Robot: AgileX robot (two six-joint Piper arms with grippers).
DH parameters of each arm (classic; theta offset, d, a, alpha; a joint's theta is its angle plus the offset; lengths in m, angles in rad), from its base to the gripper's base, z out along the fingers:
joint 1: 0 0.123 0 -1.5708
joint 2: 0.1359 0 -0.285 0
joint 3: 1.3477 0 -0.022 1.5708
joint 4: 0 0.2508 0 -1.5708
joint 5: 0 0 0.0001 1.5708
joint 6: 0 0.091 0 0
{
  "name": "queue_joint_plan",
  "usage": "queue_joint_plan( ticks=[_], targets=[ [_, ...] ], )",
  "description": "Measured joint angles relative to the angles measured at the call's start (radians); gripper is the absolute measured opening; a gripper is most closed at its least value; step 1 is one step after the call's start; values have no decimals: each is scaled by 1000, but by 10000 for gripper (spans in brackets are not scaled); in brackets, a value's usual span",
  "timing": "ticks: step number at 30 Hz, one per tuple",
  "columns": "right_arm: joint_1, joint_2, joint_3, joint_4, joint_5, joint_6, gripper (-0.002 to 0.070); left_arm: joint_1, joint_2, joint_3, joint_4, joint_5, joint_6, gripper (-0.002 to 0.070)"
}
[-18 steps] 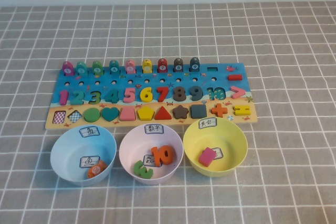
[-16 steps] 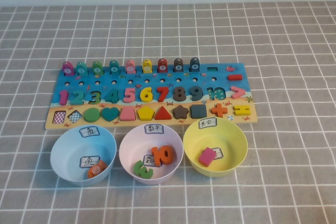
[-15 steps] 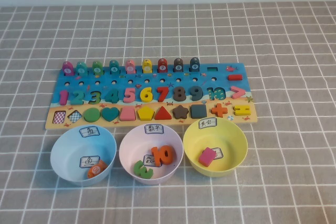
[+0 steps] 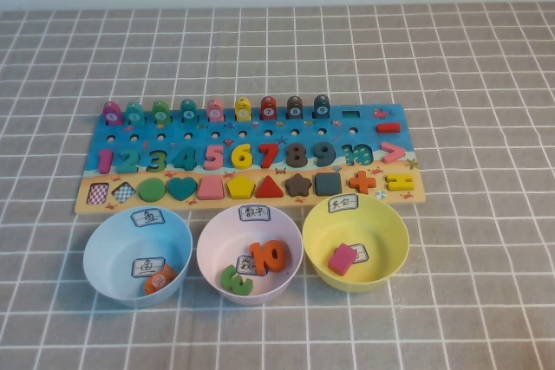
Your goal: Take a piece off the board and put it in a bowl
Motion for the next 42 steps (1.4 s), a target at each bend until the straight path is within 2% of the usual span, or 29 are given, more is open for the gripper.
queue_joint_plan(
  ticks=[8, 17, 24, 30, 38, 42],
  targets=[
    [0, 0, 0, 0, 0, 0, -17, 0, 0, 0, -174, -123, -148, -1],
    [0, 0, 0, 0, 0, 0, -17, 0, 0, 0, -311, -185, -179, 0],
    [0, 0, 0, 0, 0, 0, -17, 0, 0, 0, -361, -219, -222, 0],
    [0, 0, 0, 0, 0, 0, -17, 0, 102, -168, -352, -1, -279, 0],
    [0, 0, 0, 0, 0, 0, -17, 0, 459, -589, -103, 407, -280, 0],
    [0, 0, 0, 0, 0, 0, -17, 0, 661, -792, -21, 538, -223, 0]
  ],
)
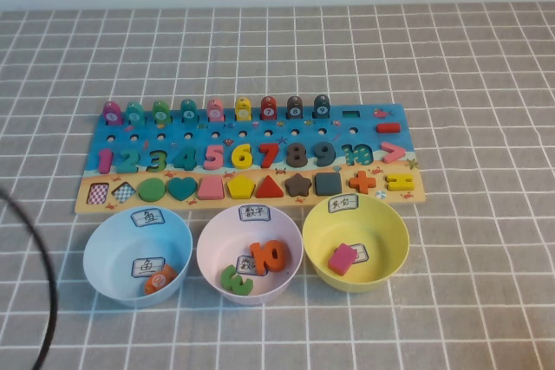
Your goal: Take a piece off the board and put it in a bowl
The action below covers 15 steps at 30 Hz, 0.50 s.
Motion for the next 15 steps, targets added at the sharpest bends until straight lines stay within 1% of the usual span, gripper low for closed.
queue_joint_plan(
  ticks=[9, 15],
  targets=[
    [0, 0, 0, 0, 0, 0, -17, 0, 524, -422, 15, 267, 193, -1],
    [0, 0, 0, 0, 0, 0, -17, 0, 864, -721, -2, 360, 307, -1]
  ],
)
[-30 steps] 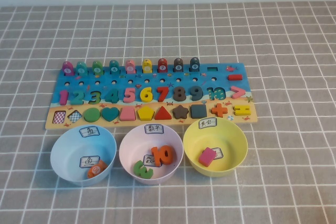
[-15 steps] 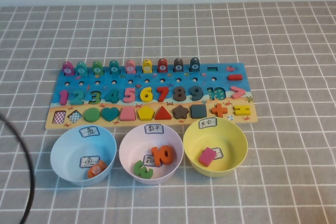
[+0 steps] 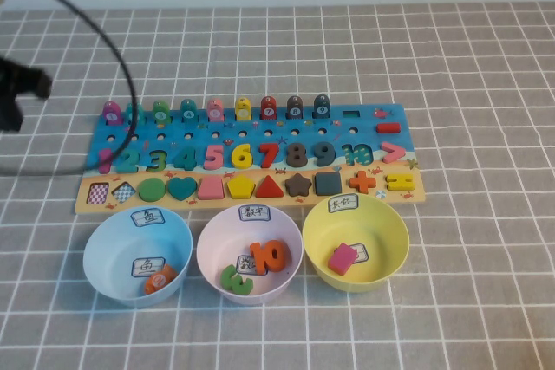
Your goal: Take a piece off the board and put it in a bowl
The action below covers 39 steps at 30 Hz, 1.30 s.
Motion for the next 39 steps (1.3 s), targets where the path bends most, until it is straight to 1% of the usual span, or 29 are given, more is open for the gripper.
queue_joint_plan(
  ticks=[5, 10, 16, 21, 22, 24, 26, 28, 29, 30, 33, 39],
  targets=[
    [0, 0, 0, 0, 0, 0, -17, 0, 198, -233, -25, 5, 34, -1],
    [0, 0, 0, 0, 0, 0, -17, 0, 356, -407, -53, 12, 66, 0],
    [0, 0, 0, 0, 0, 0, -17, 0, 546, -575, -54, 13, 78, 0],
    [0, 0, 0, 0, 0, 0, -17, -6, 657, -649, -54, 13, 106, 12],
    [0, 0, 0, 0, 0, 0, -17, -8, 667, -654, -56, 13, 114, 29],
    [0, 0, 0, 0, 0, 0, -17, -12, 680, -656, -61, 13, 122, 90],
    [0, 0, 0, 0, 0, 0, -17, -14, 689, -658, -61, 13, 125, 174],
    [0, 0, 0, 0, 0, 0, -17, -14, 697, -659, -59, 13, 114, 277],
    [0, 0, 0, 0, 0, 0, -17, -14, 701, -661, -51, 13, 98, 319],
    [0, 0, 0, 0, 0, 0, -17, -14, 703, -661, -37, 13, 84, 342],
    [0, 0, 0, 0, 0, 0, -17, -14, 711, -661, 4, 13, 52, 382],
    [0, 0, 0, 0, 0, 0, -17, -14, 734, -662, 3, 13, 40, 394]
  ],
)
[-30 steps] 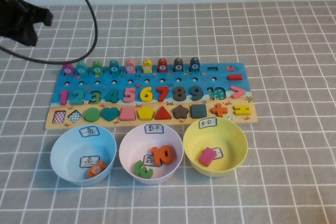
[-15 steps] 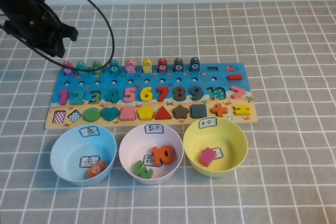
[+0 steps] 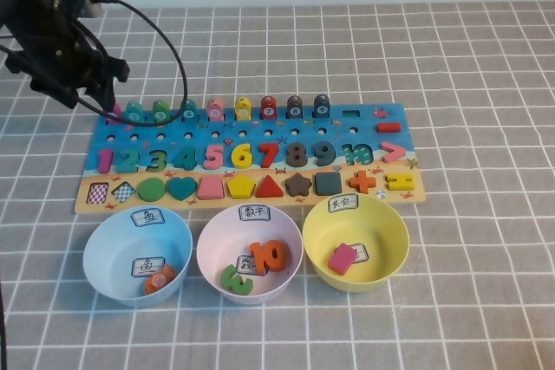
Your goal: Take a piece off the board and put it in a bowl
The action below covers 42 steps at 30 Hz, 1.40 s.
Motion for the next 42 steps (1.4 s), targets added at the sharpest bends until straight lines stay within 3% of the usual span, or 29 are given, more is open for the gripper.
queue_joint_plan(
  ticks=[24, 42],
  targets=[
    [0, 0, 0, 0, 0, 0, -17, -2, 40, 0, -52, -63, -2, 395],
    [0, 0, 0, 0, 0, 0, -17, -2, 53, 0, -19, -78, -2, 395]
  ],
)
